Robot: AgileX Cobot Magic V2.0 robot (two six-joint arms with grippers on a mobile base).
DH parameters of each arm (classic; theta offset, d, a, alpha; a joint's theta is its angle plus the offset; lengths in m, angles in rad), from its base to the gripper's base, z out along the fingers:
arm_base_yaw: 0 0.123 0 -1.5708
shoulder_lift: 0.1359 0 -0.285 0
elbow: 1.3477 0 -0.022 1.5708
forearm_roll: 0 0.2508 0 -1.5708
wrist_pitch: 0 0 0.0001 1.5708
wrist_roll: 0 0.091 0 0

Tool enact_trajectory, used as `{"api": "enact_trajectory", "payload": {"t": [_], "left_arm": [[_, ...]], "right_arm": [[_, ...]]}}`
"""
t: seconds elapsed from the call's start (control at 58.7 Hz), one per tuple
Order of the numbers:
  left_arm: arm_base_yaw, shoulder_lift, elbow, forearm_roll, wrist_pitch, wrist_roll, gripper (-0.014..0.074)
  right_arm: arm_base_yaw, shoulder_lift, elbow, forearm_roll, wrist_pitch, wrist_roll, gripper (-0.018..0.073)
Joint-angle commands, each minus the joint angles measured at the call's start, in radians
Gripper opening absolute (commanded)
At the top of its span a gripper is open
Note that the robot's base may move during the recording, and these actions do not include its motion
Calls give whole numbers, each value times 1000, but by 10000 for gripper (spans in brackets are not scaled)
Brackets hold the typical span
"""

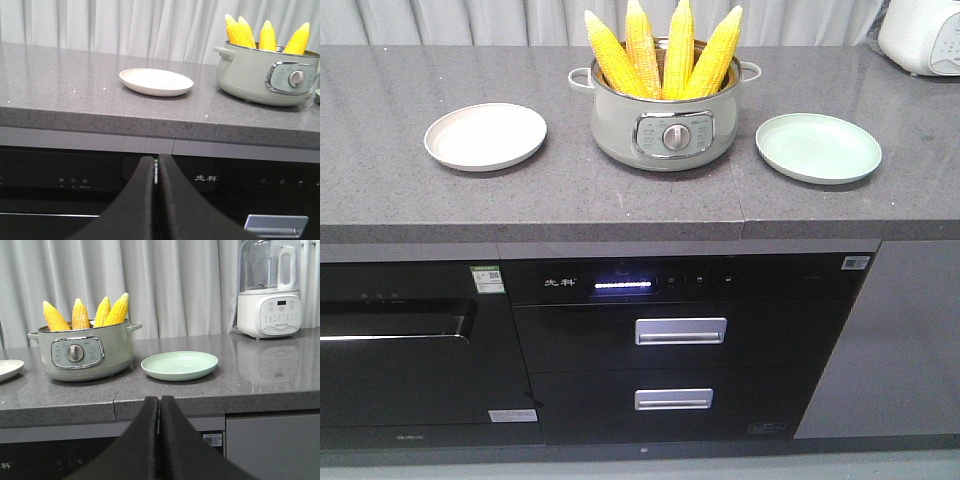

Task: Distribute corn equally
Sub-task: 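Continue driving forward until the pot is centered in front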

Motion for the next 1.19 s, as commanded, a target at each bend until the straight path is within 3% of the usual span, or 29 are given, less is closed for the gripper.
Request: {"api": "enact_trajectory", "payload": {"t": [0.0,1.176], "left_arm": [[-1,6,-23,-1,-74,-8,-6],[-1,6,-23,-1,-74,-8,-6]], "right_arm": [[-4,-7,18,-9,-73,-1,-2],[-4,-7,18,-9,-74,-1,-2]]}}
